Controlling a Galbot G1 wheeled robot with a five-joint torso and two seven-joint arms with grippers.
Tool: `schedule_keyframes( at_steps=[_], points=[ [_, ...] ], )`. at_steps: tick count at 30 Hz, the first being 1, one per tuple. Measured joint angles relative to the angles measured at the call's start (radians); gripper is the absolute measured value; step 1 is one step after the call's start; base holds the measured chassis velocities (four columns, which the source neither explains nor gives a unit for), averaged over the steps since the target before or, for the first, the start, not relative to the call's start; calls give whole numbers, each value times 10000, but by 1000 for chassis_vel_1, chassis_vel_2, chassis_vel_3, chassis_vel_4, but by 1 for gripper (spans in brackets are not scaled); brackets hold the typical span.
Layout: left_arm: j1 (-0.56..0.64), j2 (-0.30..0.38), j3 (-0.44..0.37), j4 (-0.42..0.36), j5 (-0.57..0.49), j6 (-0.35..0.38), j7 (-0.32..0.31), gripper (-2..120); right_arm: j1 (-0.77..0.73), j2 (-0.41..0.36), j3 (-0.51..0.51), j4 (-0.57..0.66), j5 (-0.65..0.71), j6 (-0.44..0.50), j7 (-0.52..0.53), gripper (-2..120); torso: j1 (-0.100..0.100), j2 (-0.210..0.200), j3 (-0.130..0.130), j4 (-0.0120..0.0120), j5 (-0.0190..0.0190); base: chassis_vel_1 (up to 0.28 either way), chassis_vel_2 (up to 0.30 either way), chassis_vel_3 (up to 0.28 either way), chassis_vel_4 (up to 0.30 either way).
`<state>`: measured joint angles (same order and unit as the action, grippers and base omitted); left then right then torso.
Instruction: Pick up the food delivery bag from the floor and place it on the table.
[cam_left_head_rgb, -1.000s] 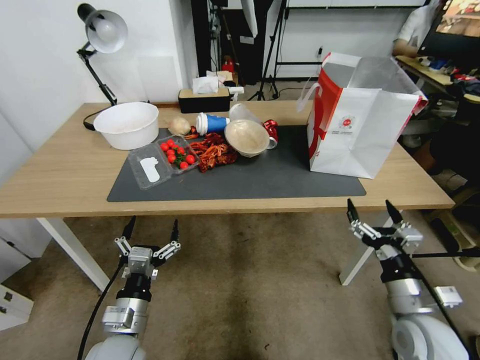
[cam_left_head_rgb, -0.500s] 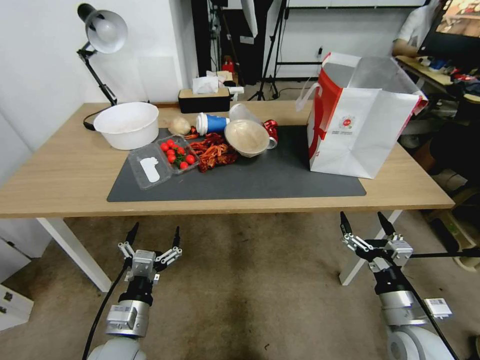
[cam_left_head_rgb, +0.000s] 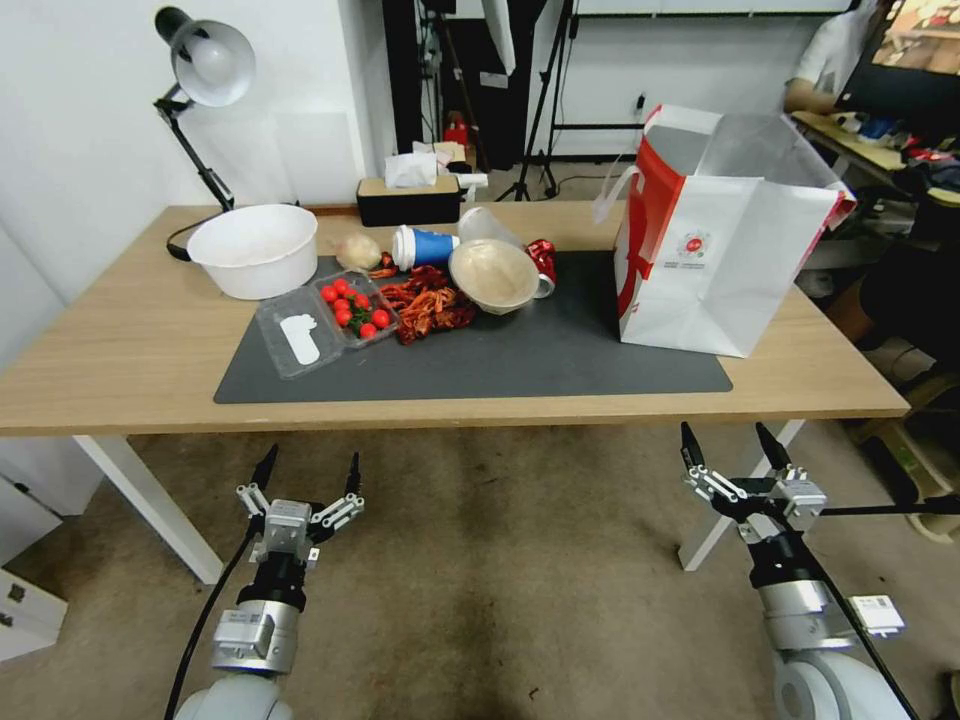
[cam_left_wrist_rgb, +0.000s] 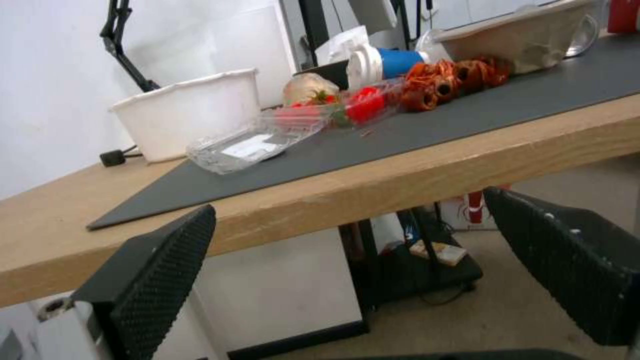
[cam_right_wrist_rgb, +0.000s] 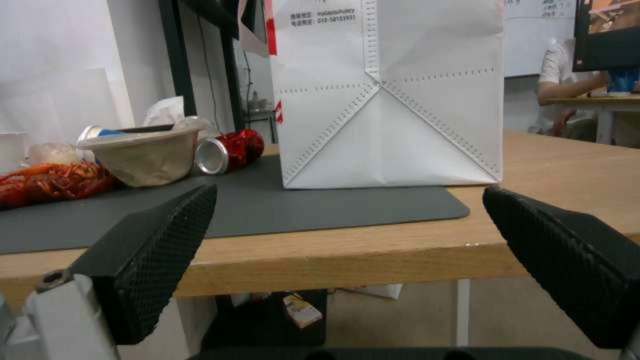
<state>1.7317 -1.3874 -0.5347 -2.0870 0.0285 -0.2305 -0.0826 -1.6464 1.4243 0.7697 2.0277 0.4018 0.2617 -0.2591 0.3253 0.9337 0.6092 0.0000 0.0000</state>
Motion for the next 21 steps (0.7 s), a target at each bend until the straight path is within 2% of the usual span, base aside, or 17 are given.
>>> schedule_keyframes(
  at_steps=[21],
  points=[
    [-1,0,0,-5,-1,-13,2,100,5,-10,3,8,18,-7,8,100,0,0,0,0,0,0,0,0,0]
  ],
)
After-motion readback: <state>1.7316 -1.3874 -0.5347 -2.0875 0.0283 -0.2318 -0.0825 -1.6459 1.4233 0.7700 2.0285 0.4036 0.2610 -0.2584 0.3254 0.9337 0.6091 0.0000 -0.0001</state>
